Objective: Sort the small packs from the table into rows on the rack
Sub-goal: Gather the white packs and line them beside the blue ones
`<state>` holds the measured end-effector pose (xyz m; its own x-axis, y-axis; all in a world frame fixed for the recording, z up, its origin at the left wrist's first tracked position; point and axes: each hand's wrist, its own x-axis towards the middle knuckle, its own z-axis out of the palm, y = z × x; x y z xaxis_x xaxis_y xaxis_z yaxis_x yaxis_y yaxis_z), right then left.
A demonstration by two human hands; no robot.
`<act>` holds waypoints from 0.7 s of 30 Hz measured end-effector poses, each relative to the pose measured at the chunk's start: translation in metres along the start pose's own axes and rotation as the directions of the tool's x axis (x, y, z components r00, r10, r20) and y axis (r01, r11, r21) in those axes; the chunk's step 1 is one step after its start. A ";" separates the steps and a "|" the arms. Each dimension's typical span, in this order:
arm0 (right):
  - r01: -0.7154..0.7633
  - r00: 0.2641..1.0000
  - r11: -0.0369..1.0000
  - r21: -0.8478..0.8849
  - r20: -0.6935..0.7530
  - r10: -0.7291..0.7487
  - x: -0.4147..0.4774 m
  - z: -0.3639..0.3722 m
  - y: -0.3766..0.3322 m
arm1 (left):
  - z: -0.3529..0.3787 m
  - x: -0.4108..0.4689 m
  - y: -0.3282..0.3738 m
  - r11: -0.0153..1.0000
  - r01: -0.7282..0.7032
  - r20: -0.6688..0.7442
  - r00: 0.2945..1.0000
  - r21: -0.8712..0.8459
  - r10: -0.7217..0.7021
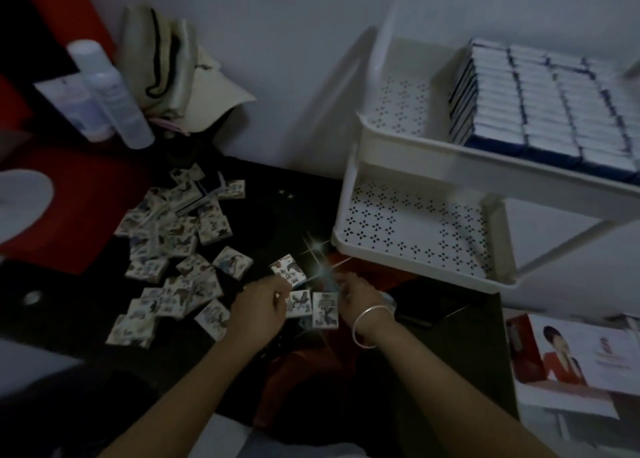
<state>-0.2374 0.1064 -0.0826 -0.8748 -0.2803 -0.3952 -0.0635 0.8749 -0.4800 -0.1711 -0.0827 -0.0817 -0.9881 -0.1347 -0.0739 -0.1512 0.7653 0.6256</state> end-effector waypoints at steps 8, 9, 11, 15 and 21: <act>-0.008 1.000 0.996 -0.089 0.002 0.008 0.010 0.047 -0.002 | 0.013 -0.002 -0.021 0.895 -0.179 0.029 0.983 0.408 0.183; 0.011 1.000 0.990 -0.144 0.028 -0.007 0.011 0.046 -0.006 | 0.013 -0.001 -0.022 0.899 -0.165 0.022 0.985 0.405 0.171; 0.015 0.998 0.976 -0.215 0.055 -0.003 0.012 0.046 -0.007 | 0.012 0.002 -0.023 0.908 -0.156 0.026 0.987 0.388 0.159; -0.089 0.995 0.985 -0.148 -0.056 0.081 0.004 0.050 0.003 | 0.021 0.011 -0.030 0.897 -0.269 0.098 0.963 0.351 0.251; -0.159 0.982 0.985 0.071 -0.090 0.165 -0.012 0.041 0.017 | 0.038 0.019 -0.025 0.784 -0.162 0.150 0.985 0.600 0.088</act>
<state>-0.2085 0.1082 -0.1176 -0.9128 -0.0952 -0.3972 0.1108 0.8783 -0.4651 -0.1867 -0.0804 -0.1282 -0.9905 0.0292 -0.1344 0.0246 0.9990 0.0363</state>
